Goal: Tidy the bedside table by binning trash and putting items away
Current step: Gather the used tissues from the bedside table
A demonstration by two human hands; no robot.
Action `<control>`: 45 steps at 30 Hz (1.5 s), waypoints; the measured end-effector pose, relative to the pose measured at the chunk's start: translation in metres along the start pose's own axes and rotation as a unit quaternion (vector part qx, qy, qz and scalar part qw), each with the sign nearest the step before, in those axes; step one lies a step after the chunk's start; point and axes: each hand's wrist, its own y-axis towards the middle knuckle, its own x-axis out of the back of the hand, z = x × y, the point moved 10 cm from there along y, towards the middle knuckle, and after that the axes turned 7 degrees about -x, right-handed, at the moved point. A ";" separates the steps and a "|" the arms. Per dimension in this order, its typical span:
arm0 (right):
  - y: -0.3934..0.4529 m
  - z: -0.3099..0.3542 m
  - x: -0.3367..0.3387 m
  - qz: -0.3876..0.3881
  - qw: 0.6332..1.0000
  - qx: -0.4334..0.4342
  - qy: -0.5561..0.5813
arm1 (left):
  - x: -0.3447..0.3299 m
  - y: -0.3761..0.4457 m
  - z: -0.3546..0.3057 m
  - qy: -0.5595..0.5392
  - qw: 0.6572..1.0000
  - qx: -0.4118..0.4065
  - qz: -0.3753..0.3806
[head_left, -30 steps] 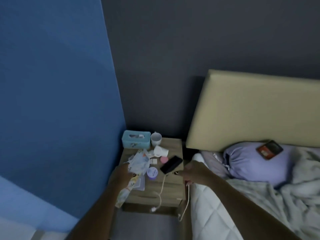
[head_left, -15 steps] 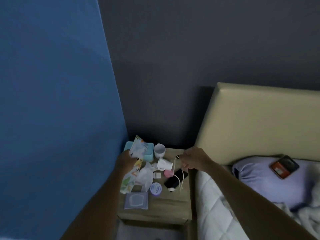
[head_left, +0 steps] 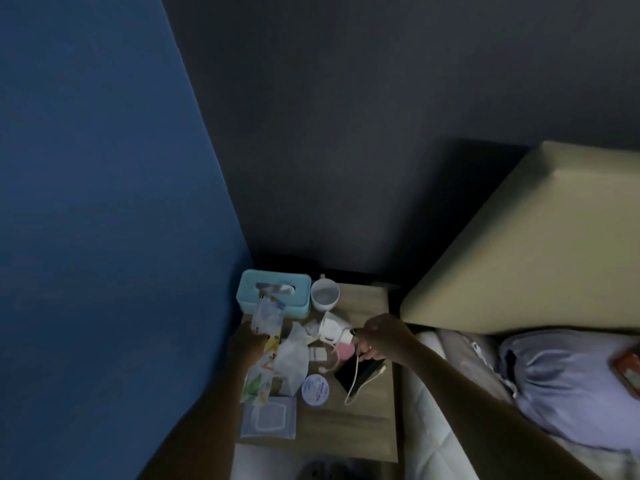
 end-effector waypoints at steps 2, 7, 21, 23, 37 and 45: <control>0.021 -0.004 -0.009 0.007 1.000 -0.009 0.020 | -0.011 0.016 0.018 -0.018 0.999 0.030 -0.010; 0.067 -0.019 -0.038 0.033 0.998 -0.039 0.035 | -0.032 0.052 0.061 -0.044 0.995 0.084 -0.024; 0.111 -0.038 -0.054 0.028 0.999 -0.029 -0.030 | -0.078 0.094 0.120 -0.148 0.980 0.131 -0.010; 0.112 -0.029 -0.050 0.004 0.997 0.010 -0.075 | -0.075 0.095 0.108 -0.127 0.986 0.111 -0.008; 0.094 0.021 -0.068 0.019 0.972 0.158 -0.171 | -0.053 0.074 0.060 -0.078 0.995 0.010 -0.058; 0.097 0.034 -0.093 0.043 0.964 0.173 -0.197 | -0.032 0.039 0.063 -0.080 0.993 0.042 -0.081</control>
